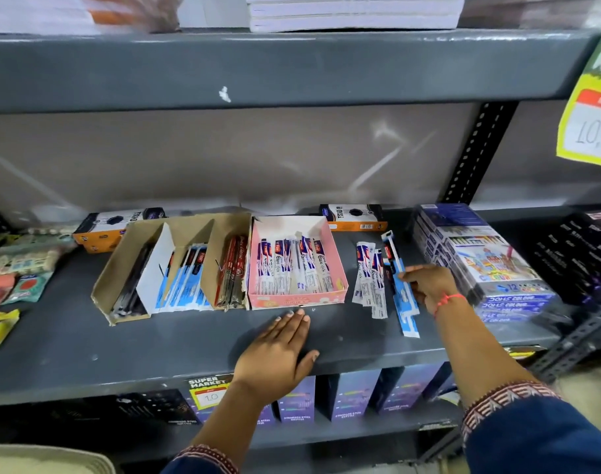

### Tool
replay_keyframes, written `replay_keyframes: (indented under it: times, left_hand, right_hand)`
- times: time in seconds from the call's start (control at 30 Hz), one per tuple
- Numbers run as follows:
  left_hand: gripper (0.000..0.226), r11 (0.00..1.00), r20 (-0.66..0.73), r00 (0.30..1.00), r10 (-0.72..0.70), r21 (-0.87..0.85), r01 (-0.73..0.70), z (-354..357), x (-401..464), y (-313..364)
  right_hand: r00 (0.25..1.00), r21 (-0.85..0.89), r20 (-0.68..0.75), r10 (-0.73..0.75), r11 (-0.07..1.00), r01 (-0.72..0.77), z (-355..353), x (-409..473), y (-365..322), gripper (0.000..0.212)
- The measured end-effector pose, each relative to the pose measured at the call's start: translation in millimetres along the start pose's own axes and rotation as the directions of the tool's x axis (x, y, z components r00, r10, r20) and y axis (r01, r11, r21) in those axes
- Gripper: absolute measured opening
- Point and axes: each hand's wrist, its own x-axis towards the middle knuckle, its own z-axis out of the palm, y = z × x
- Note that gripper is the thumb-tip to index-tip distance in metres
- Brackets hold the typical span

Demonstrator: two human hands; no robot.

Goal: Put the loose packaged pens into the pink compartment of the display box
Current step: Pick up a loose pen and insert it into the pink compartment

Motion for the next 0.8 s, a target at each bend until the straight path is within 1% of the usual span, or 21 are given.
replay_keyframes:
  times: [0.1,0.17,0.23,0.37,0.5,0.7,0.8]
  left_hand:
    - [0.061,1.0,0.04,0.999,-0.006,-0.004,0.006,-1,1,-1]
    - [0.062,1.0,0.052,0.999,-0.009,0.0,0.009,0,1,-2]
    - [0.062,1.0,0.061,0.998,-0.015,-0.018,0.016,-1,1,-3]
    - [0.063,0.999,0.055,0.998,-0.011,-0.035,0.013,-1,-4,-9]
    - [0.064,0.999,0.055,0.998,-0.025,-0.026,0.026,-1,-12,-20]
    - [0.064,0.998,-0.006,0.999,-0.052,-0.038,0.052,-2,-25,-36]
    - [0.062,0.992,-0.049,0.992,-0.115,-0.052,0.112,-3,-38,-57]
  right_hand:
    - [0.999,0.181,0.021,-0.036,0.983,0.031,1,-16,-3,0.028]
    - [0.996,0.268,0.083,-0.03,0.963,0.007,5,-25,-2,0.029]
    - [0.987,0.319,0.154,-0.043,0.948,-0.009,13,-32,-1,0.031]
    - [0.963,0.336,0.249,-0.106,0.942,0.017,36,-44,-2,0.031]
    - [0.922,0.394,0.343,-0.177,0.919,0.029,60,-54,-6,0.032]
    - [0.884,0.366,0.42,-0.205,0.929,0.042,100,-69,-17,0.025]
    - [0.865,0.316,0.457,-0.205,0.947,0.058,128,-76,-28,0.026]
